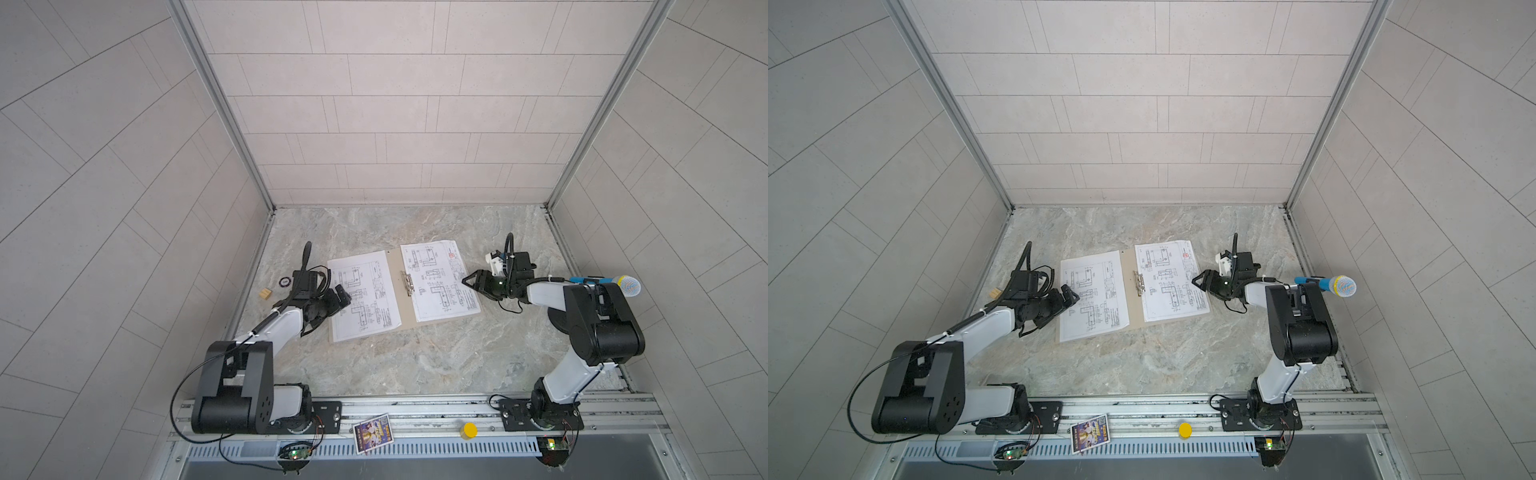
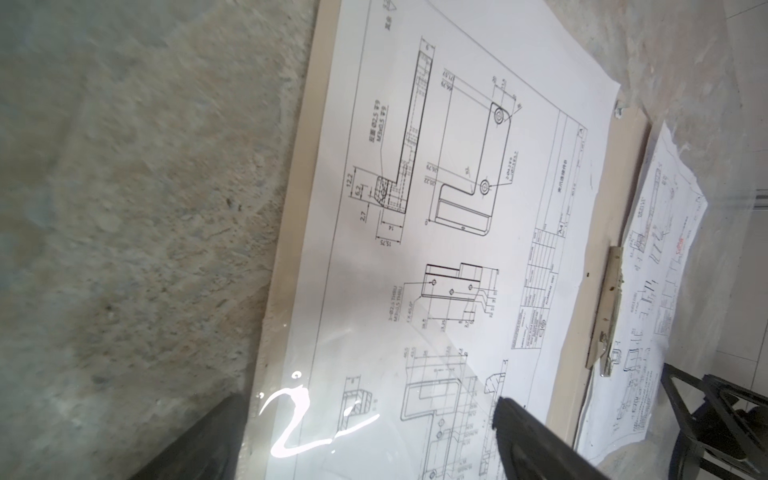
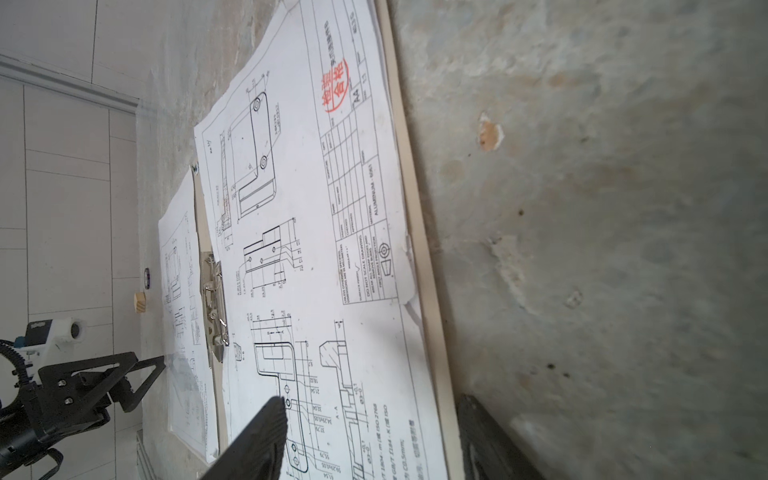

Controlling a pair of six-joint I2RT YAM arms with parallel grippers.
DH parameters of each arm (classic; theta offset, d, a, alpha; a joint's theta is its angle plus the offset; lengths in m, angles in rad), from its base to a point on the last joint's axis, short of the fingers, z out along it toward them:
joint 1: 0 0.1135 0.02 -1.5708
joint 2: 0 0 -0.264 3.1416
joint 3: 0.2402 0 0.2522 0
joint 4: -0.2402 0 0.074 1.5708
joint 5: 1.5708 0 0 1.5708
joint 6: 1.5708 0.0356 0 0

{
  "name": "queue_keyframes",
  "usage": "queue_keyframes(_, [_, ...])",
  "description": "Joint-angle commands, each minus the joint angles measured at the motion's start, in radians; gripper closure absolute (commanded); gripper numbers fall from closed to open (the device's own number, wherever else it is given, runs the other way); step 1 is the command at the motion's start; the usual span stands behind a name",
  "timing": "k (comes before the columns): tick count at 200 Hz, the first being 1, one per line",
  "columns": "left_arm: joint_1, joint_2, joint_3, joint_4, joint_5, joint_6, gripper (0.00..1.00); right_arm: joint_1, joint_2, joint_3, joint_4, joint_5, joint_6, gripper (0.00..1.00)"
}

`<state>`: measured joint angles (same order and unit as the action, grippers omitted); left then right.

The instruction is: Put the files into the folder

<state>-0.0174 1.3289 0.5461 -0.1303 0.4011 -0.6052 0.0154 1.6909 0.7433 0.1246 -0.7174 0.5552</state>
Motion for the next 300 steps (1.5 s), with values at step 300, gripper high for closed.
queue_keyframes(300, [0.001, -0.165, -0.074, 0.326, 0.294, -0.252, 0.0, 0.032, 0.04, -0.08, -0.066, 0.014, 0.024, 0.38])
